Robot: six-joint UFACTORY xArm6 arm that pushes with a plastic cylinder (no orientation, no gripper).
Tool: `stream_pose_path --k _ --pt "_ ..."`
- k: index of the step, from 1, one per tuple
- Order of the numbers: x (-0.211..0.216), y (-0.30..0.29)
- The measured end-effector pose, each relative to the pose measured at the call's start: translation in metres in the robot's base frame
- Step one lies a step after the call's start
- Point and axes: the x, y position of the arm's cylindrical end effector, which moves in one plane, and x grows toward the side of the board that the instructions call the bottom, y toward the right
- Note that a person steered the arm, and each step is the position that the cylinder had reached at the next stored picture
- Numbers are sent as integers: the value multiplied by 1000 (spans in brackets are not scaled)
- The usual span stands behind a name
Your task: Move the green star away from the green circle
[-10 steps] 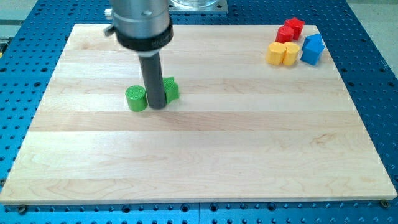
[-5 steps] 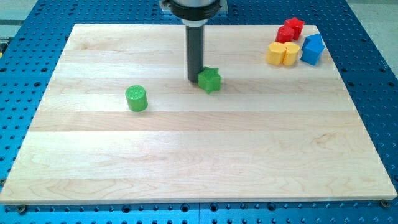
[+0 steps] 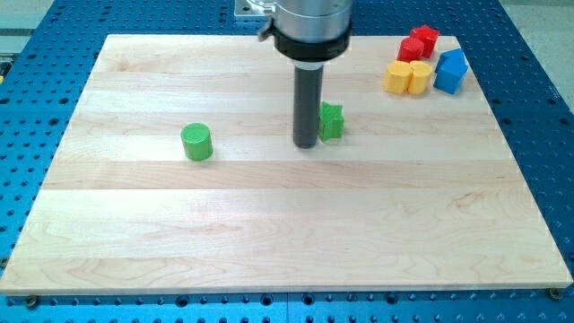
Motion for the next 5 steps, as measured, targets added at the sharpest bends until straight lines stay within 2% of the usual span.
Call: stream_pose_path --k 2,4,5 --pt "-43 65" --pt "-74 74" --pt "-108 63"
